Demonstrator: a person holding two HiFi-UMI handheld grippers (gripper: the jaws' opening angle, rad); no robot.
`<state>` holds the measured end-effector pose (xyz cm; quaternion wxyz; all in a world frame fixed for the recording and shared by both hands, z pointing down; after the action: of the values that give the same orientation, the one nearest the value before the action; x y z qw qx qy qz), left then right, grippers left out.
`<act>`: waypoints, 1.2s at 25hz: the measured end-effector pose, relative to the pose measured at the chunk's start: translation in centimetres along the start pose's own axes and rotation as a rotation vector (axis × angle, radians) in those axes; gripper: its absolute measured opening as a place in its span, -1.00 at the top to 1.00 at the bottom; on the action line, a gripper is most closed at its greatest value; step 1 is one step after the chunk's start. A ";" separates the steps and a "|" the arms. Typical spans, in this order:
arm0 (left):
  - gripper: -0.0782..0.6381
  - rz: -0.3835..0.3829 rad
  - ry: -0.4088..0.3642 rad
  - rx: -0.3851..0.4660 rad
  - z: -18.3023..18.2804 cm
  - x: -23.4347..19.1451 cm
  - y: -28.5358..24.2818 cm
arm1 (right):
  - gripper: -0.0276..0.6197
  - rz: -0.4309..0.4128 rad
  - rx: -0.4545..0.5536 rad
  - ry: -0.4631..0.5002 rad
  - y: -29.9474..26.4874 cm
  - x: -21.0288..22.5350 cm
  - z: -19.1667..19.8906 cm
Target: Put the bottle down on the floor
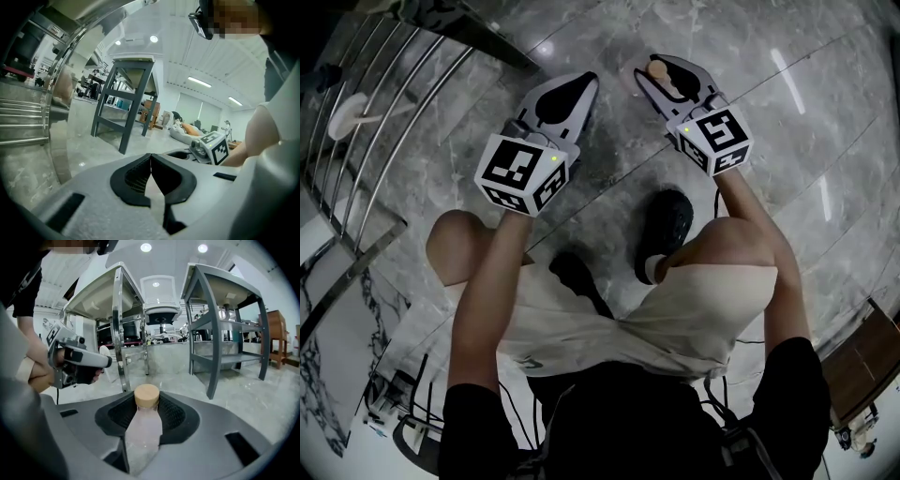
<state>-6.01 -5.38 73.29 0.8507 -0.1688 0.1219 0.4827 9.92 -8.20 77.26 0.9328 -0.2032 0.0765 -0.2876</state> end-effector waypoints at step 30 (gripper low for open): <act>0.73 -0.040 -0.010 -0.059 1.8 0.2 1.9 | 0.48 0.160 -0.144 0.000 -8.8 2.1 9.6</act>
<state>-7.47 -3.58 74.57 0.8554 -0.1939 0.0999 0.4698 9.73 -12.79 89.58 0.9358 -0.2628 0.1130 -0.2062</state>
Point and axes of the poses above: the fingertips, and each gripper's own axes: y backward along the fingers, x to its right, z out of its underside, the point moved 6 cm from there along y, backward along the fingers, and after that the axes turned 14 degrees about z, right-handed, at the moved point
